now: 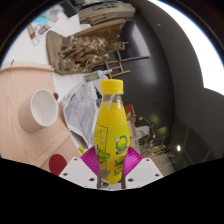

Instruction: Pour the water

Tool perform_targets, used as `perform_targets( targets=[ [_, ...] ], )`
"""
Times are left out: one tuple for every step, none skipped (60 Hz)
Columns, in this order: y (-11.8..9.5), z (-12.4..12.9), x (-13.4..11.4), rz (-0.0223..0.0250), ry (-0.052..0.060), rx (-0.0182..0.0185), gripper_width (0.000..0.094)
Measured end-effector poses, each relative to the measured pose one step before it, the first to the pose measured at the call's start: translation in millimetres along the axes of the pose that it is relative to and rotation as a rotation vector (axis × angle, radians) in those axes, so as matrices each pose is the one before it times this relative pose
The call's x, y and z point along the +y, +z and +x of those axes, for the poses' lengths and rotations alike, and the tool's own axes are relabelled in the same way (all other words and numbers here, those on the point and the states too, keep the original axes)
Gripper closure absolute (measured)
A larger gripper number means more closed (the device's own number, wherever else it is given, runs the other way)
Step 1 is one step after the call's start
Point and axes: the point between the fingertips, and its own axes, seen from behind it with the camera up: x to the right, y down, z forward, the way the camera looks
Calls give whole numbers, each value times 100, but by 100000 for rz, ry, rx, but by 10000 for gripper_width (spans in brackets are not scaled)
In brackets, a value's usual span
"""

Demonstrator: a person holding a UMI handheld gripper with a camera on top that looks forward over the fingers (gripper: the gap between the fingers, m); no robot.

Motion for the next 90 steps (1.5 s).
perform_targets(
  targets=[
    [-142,181,133,-627,6112,-848,666],
    [-137,112,65,-314,6285,-1200,666],
    [-159,84,24,-194,6340,-1286,666],
    [-129,148,72,-271,6247,-1107,667],
    [-104,182,105,-367,6160,-954,666],
    [-90,154,120,-390,5980,-915,664],
    [-19,31,153,-252,5892,-1396,663],
    [-55,-45,140,-270,5611,-1658,664],
    [-306,-187,227,66,5158,64,665],
    [347,195,-72,-301,5066,-1974,663],
    [15,84,183,-231,5164,-1249,664],
    [-17,18,278,-351,4970,-1434,664],
    [63,30,281,-426,4550,-1456,664],
    [110,10,343,-459,4281,-1367,664],
    [123,83,378,-456,4072,-1159,664],
    [157,89,386,-345,3888,-918,664],
    [255,-394,258,-5,3485,-312,664],
    [273,189,286,130,3007,-1528,663],
    [190,-323,317,301,3038,-1186,664],
    [208,-28,280,258,2689,-1421,664],
    [240,-32,345,195,2475,-1326,664],
    [228,-15,409,-155,2305,-1164,664],
    [197,-52,425,-234,2056,-1126,665],
    [228,-67,434,-246,1788,-1083,664],
    [291,-33,423,-222,1632,-963,664],
    [149,-314,358,-333,1586,-602,665],
    [305,-37,470,-400,1473,-929,664],
    [378,-242,478,-417,1628,-546,665],
    [296,-15,438,-499,1438,-785,661],
    [307,16,404,-401,1290,-557,661],
    [278,45,382,-373,1038,-366,661],
    [308,46,401,-354,891,-283,662],
    [296,59,402,-393,684,-334,662],
    [84,56,482,-401,717,-268,661],
    [253,132,290,-243,286,49,662],
    [228,117,339,-237,366,329,661],
    [198,158,273,-139,303,305,661],
    [202,93,247,-100,322,128,661],
    [189,39,294,-108,319,-32,661],
    [179,64,292,-119,284,-121,660],
    [150,63,318,-247,429,-100,657],
    [28,289,352,-528,525,-31,656],
    [-69,-59,456,-504,676,93,656],
    [88,68,399,-533,570,40,650],
    [-16,-23,-315,2107,834,-25,642],
    [28,-13,-70,1330,642,-146,638],
    [8,65,220,-320,165,94,624],
    [-19,10,-94,597,207,-49,601],
    [216,109,-60,266,239,-262,590],
    [-118,22,104,-114,151,8,574],
    [-90,44,-48,307,233,96,559],
    [-69,-85,-13,135,325,61,549],
    [-93,-41,37,-164,180,-58,533],
    [-53,7,-15,58,101,115,515],
    [-57,55,27,-203,49,287,493],
    [-87,113,37,-446,31,492,473],
    [-105,124,56,-556,-76,634,459],
    [-43,188,137,-607,-161,606,441],
    [-134,114,54,-861,-263,828,401],
    [-157,118,35,-781,-208,905,328],
    [-189,125,-19,-629,-103,860,250],
    [-188,-86,-7,-161,71,388,164],
    [-280,-67,-129,-110,-57,91,94],
    [-295,-25,-158,-98,23,168,62],
    [-351,-76,-164,-215,-215,-136,83],
    [-385,-96,-161,-333,64,-38,94],
    [-419,-32,-177,-383,77,291,97],
    [-529,-50,-182,-431,109,483,87],
    [-584,-30,-190,-579,125,584,75],
    [-638,-75,-160,-652,53,600,67],
    [-689,95,-190,-700,-127,794,69],
    [-720,-132,-114,-637,-38,718,72],
    [-772,-47,-103,-679,-45,799,75],
    [-868,-93,-64,-748,140,892,78],
    [-862,-93,-65,-1018,185,842,79],
    [-911,-147,-17,-963,291,746,79],
    [-975,-172,-5,-922,348,646,78],
    [-1025,-200,34,-857,439,546,77],
    [-1038,-247,78,-991,486,531,77],
    [-941,-102,96,-1014,315,173,78],
    [-971,-411,207,-876,321,263,77],
    [-959,-341,135,-949,290,131,77],
    [-1022,-327,183,-945,374,140,78],
    [-1025,-332,209,-920,359,202,79],
    [-1003,-339,222,-815,219,143,80],
    [-972,-333,181,-639,94,89,80],
    [-1205,-225,93,-925,102,262,80],
    [-939,-251,262,-657,266,235,78],
    [-821,-292,415,-614,266,6,75],
    [-863,-327,307,-746,111,30,77]
  ],
)
